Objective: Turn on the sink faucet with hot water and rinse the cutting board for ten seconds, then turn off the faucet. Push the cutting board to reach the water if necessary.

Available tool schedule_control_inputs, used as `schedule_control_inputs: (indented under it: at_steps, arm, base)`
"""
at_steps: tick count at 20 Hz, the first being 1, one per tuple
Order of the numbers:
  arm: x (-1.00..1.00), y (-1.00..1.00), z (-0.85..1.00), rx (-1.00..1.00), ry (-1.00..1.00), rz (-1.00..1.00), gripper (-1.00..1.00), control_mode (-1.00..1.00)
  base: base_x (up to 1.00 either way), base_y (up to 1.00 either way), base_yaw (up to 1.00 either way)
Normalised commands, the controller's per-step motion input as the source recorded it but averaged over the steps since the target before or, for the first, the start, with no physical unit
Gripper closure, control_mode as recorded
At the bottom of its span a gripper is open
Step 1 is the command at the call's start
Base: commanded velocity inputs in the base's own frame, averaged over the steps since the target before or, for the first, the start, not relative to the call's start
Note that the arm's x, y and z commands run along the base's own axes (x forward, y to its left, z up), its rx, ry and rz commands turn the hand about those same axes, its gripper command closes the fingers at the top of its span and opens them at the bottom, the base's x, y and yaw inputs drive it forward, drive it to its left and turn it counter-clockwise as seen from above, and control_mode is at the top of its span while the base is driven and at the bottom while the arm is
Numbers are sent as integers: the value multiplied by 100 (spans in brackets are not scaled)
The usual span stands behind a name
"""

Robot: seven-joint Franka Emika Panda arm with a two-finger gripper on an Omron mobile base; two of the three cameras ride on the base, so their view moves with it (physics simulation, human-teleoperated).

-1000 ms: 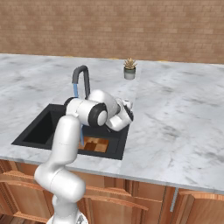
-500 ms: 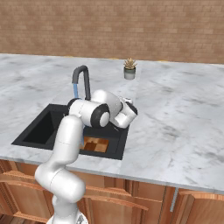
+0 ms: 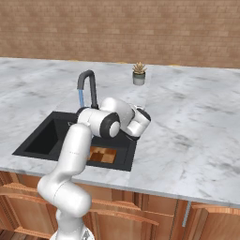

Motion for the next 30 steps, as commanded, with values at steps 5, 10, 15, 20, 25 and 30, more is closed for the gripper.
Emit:
schedule_control_inputs:
  at_steps: [5,10,15,20,25,30]
  arm:
    - [-2,0,-3,0,-2,0,-100,-100]
    - [0,4,-2,0,-7,0,-100,-100]
    - [-15,0,-5,0,-2,0,-100,-100]
    - [-29,0,0,0,0,0,-100,-100]
    - [-14,0,0,0,0,0,-100,-100]
    - [0,0,-2,0,0,0,-100,-100]
  base:
    - [0,0,0]
    - [0,0,0]
    - [0,0,0]
    - [0,0,0]
    - [0,0,0]
    - [0,0,0]
